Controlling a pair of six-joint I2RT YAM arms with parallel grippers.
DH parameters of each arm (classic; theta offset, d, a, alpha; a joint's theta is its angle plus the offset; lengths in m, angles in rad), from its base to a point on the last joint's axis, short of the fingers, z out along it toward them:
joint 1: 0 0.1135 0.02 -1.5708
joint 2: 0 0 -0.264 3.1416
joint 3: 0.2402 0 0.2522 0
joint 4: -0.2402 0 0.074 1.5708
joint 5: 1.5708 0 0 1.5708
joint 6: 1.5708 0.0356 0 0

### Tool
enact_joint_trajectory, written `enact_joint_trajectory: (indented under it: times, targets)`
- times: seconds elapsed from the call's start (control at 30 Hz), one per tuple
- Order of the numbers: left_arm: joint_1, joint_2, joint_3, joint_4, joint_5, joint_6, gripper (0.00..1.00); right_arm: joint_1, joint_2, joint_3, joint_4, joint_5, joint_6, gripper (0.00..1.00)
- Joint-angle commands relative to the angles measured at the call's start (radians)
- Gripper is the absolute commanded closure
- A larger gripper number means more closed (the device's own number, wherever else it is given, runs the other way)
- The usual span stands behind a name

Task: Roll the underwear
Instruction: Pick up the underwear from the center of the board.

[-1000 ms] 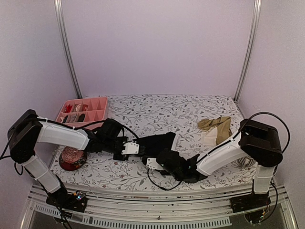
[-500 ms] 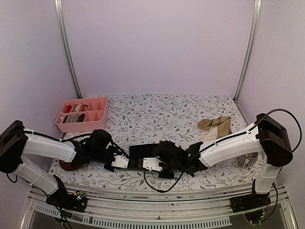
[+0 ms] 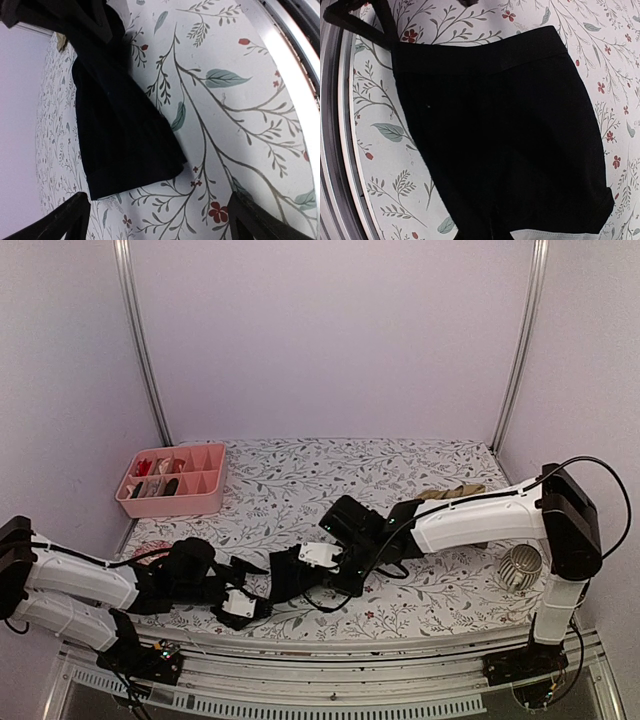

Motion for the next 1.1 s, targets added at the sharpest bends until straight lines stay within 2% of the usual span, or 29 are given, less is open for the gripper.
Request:
enact_joint_trajectory:
  times: [0.0, 0.23, 0.47, 0.67, 0.73, 0.9, 0.97, 1.07]
  targets:
    - [-0.055, -0.034, -0.055, 0.097, -0.041, -0.065, 0.01, -0.040, 0.046, 0.069, -0.087, -0.129, 0.041, 0.98]
    - [-0.113, 0.032, -0.021, 0.182, -0.174, -0.176, 0.01, -0.095, 0.101, 0.135, -0.150, -0.217, 0.055, 0.98]
    - [-0.195, 0.171, -0.002, 0.295, -0.328, -0.201, 0.02, -0.122, 0.107, 0.148, -0.156, -0.249, 0.065, 0.98]
    - [-0.245, 0.287, 0.025, 0.384, -0.424, -0.187, 0.11, -0.137, 0.109, 0.145, -0.156, -0.261, 0.067, 0.98]
    - [-0.253, 0.316, 0.032, 0.401, -0.446, -0.185, 0.19, -0.140, 0.112, 0.145, -0.154, -0.266, 0.064, 0.98]
    - [-0.258, 0.346, 0.055, 0.390, -0.461, -0.200, 0.57, -0.142, 0.112, 0.138, -0.151, -0.259, 0.052, 0.98]
    - [-0.258, 0.342, 0.068, 0.362, -0.457, -0.222, 0.75, -0.143, 0.105, 0.132, -0.147, -0.246, 0.048, 0.97]
    - [-0.252, 0.320, 0.094, 0.298, -0.443, -0.260, 0.92, -0.143, 0.085, 0.118, -0.136, -0.228, 0.041, 0.91]
